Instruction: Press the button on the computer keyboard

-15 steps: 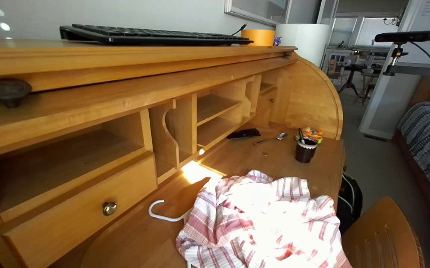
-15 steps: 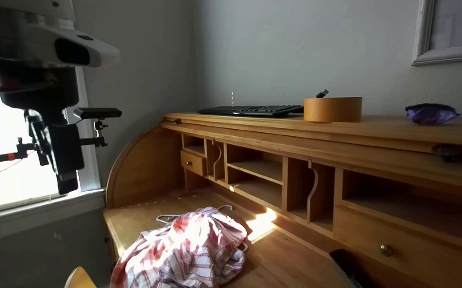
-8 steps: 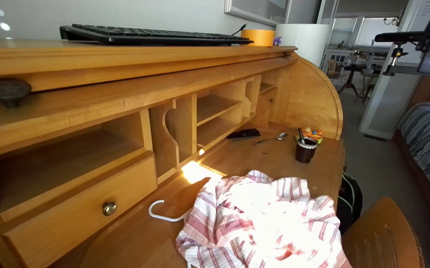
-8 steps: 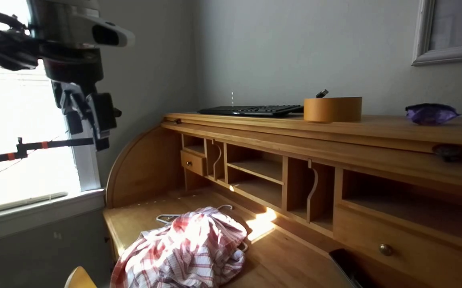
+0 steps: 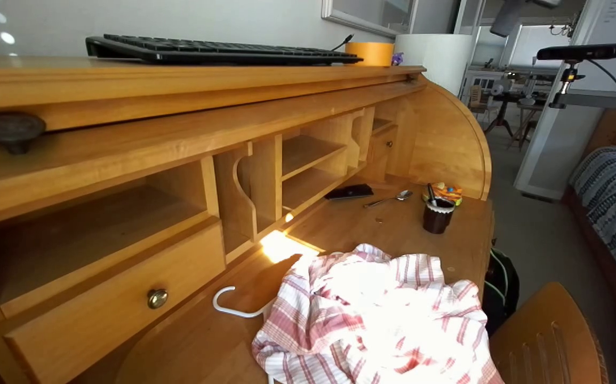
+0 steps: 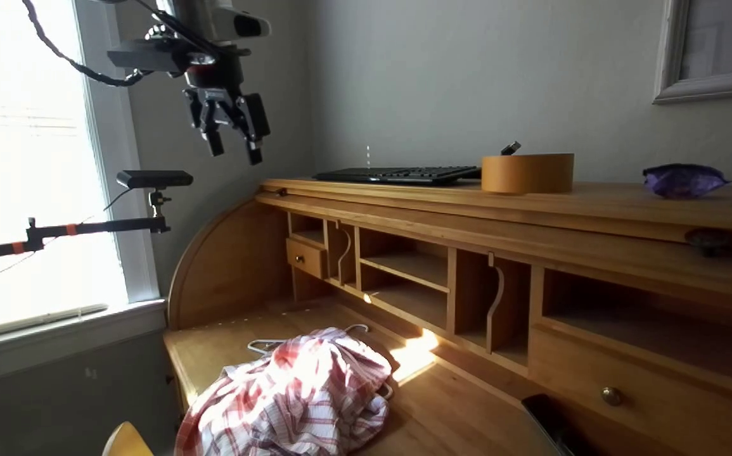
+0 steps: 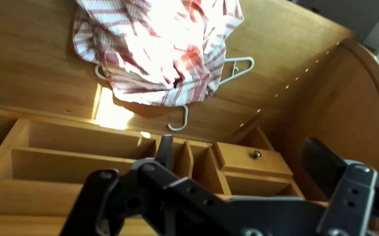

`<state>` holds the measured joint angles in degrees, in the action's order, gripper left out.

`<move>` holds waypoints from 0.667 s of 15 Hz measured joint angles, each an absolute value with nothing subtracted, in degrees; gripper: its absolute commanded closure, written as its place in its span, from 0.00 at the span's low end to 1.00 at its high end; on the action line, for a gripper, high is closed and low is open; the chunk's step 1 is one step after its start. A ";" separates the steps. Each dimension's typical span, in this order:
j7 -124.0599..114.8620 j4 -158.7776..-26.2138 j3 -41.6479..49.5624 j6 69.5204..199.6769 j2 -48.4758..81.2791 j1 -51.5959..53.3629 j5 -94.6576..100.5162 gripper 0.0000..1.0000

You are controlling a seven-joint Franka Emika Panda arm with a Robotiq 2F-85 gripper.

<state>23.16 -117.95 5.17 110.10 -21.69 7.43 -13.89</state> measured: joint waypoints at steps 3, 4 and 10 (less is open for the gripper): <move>19.95 -109.85 3.57 112.57 -15.76 7.42 -14.05 0.41; 19.04 -107.33 3.27 112.89 -14.11 7.40 -14.05 0.51; 11.49 -95.73 2.01 115.61 -6.34 6.44 -13.69 0.95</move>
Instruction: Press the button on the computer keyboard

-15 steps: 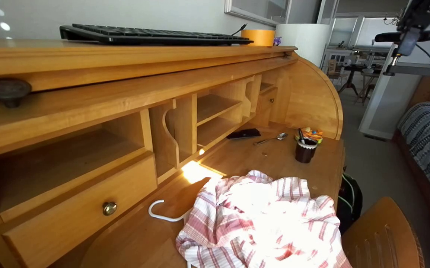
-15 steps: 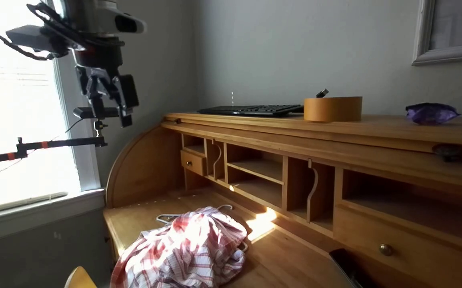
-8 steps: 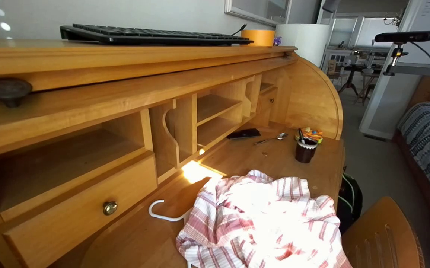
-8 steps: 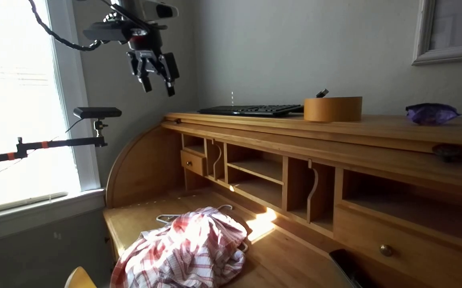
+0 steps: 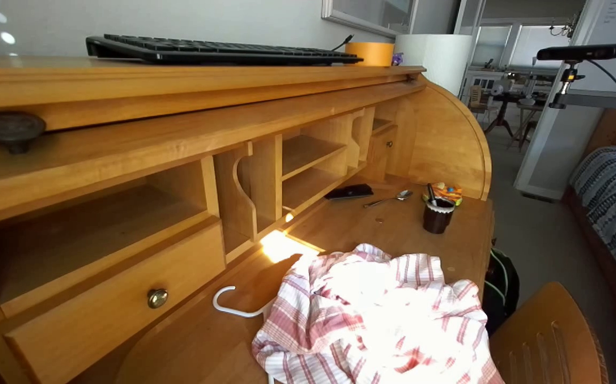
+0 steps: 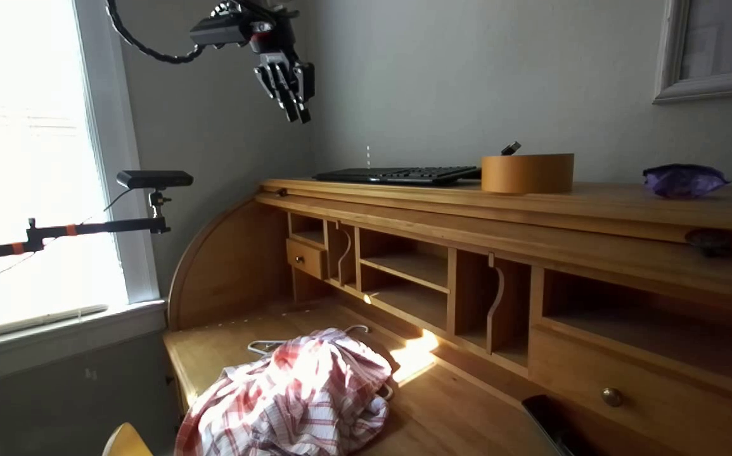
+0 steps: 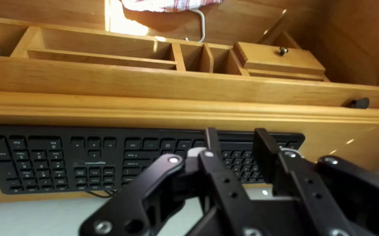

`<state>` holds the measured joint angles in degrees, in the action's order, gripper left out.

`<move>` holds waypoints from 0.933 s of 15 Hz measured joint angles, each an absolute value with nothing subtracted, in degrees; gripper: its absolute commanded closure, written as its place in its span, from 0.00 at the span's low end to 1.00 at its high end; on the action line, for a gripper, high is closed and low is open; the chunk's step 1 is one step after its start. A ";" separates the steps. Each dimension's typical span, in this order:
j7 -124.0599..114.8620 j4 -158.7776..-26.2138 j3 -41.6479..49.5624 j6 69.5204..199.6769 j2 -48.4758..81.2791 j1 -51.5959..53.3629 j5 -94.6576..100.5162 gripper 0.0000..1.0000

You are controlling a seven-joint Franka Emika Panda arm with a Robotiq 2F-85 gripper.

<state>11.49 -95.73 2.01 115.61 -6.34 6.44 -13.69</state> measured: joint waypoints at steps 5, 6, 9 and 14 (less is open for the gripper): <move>5.27 -92.79 1.38 123.48 -2.46 5.28 -11.69 1.00; 4.81 -92.79 1.32 125.51 -1.88 5.15 -11.09 1.00; 4.57 -92.80 1.05 130.90 -0.25 5.02 -8.67 1.00; 4.57 -93.02 0.13 136.95 2.15 5.03 -4.18 1.00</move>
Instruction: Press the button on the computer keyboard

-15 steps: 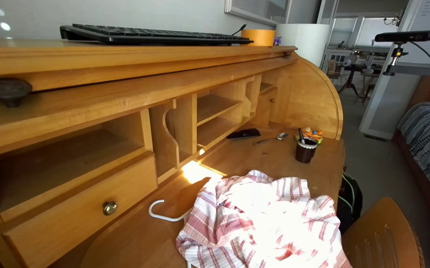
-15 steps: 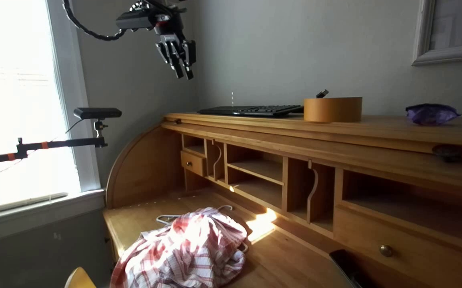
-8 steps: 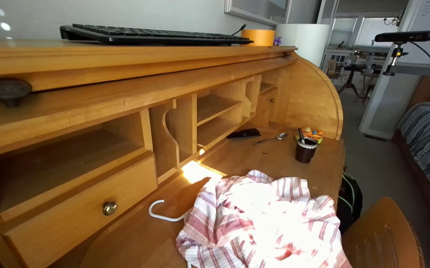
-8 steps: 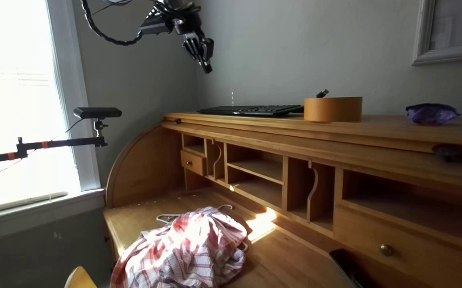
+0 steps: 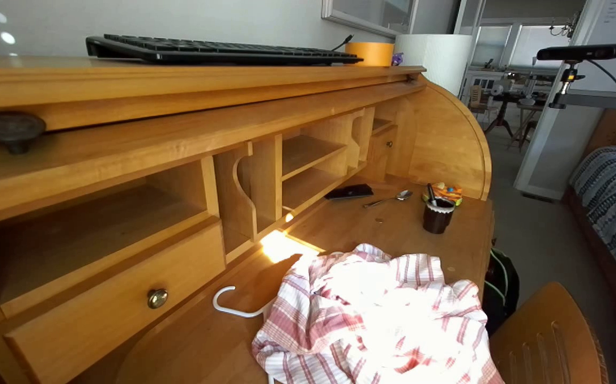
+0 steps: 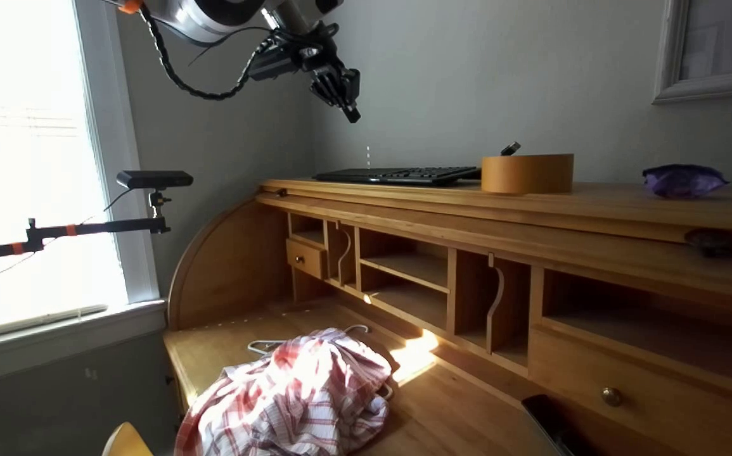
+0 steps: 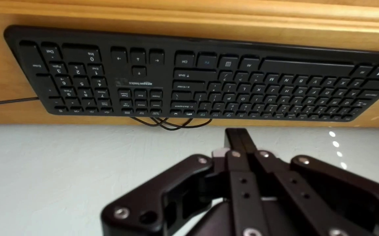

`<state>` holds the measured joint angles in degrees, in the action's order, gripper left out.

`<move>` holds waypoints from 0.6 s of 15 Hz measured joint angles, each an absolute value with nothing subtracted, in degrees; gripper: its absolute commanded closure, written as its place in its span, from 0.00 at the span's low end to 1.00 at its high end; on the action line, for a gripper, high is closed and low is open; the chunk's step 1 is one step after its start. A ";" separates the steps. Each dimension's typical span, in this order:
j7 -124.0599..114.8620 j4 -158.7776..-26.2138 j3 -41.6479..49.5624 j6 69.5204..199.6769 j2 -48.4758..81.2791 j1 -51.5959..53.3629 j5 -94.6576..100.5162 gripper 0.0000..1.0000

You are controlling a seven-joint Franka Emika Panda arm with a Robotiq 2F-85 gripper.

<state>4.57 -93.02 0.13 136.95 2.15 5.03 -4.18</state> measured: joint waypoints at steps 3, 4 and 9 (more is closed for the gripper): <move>4.57 -93.26 -0.52 138.84 3.26 5.06 -3.69 0.98; 4.57 -93.37 -0.81 139.16 3.55 5.06 -3.77 0.97; 4.57 -93.08 -1.00 139.18 3.75 4.95 -3.77 0.97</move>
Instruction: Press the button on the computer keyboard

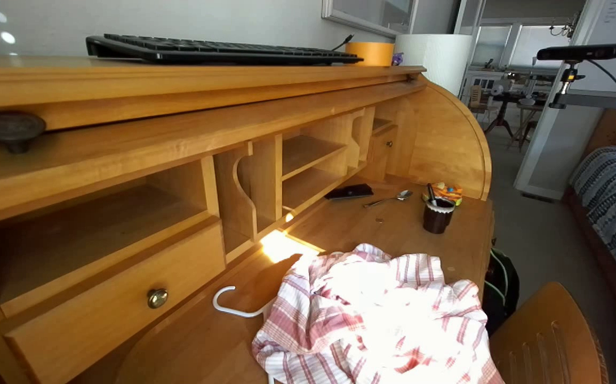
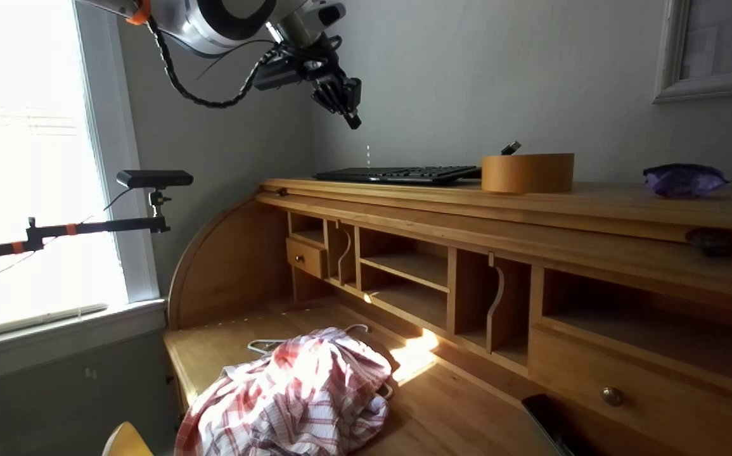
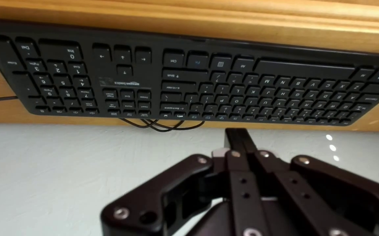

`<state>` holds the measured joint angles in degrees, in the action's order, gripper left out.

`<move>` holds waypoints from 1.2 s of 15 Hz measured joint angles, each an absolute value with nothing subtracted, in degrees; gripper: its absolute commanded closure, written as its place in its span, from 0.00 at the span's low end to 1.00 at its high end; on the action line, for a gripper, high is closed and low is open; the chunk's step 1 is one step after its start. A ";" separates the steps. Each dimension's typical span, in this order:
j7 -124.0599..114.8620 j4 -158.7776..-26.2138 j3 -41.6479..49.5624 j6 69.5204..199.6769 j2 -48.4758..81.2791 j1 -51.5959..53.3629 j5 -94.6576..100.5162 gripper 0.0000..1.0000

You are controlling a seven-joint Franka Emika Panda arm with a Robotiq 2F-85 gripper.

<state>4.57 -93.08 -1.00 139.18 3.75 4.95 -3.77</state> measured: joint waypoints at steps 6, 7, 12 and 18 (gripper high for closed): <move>4.57 -93.07 -1.01 139.18 3.75 4.93 -3.77 1.00; 4.57 -93.06 -1.01 139.18 3.82 4.92 -3.29 1.00; 4.02 -92.78 -1.97 139.71 6.01 5.34 -0.76 1.00; 3.41 -88.99 -3.43 140.98 10.49 5.96 -0.46 1.00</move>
<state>3.41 -88.99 -3.43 140.98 10.49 5.96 -0.46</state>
